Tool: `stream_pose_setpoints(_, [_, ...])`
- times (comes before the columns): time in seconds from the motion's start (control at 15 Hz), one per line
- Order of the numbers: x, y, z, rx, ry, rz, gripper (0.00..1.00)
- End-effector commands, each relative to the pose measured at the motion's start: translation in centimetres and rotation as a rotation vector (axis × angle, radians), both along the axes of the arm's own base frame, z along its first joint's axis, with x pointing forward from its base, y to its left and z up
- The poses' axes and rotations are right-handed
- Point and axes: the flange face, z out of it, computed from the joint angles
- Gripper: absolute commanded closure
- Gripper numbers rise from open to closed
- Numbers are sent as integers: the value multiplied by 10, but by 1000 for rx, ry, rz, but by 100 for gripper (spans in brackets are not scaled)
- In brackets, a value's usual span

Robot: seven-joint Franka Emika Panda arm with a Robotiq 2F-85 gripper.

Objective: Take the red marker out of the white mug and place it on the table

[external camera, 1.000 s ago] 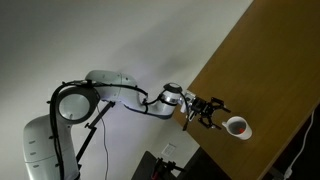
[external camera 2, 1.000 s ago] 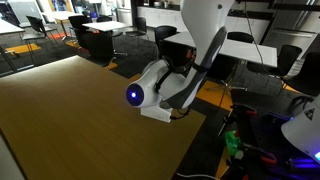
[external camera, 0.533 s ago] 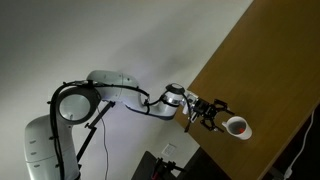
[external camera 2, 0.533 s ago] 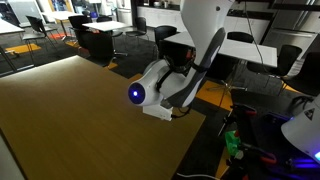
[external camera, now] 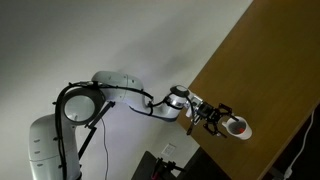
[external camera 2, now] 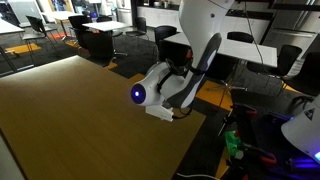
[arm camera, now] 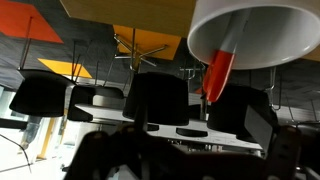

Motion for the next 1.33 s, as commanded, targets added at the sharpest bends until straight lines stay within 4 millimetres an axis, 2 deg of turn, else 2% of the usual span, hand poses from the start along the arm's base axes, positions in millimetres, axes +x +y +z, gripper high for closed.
stream_pose_setpoints(0.0, [8, -8, -8, 21, -37, -60, 0])
stream_pose_setpoints(0.4, [20, -20, -19, 45, -57, -98, 0])
stream_pose_setpoints(0.67, [28, -27, -25, 47, -67, -107, 3])
stream_pose_setpoints(0.93, [33, -29, -30, 48, -73, -119, 19])
stream_pose_setpoints(1.0, [34, -29, -31, 49, -75, -121, 29])
stream_pose_setpoints(1.13, [36, -28, -32, 51, -77, -122, 31])
stream_pose_setpoints(1.2, [37, -27, -32, 51, -78, -123, 38])
stream_pose_setpoints(1.27, [37, -27, -32, 51, -79, -124, 36])
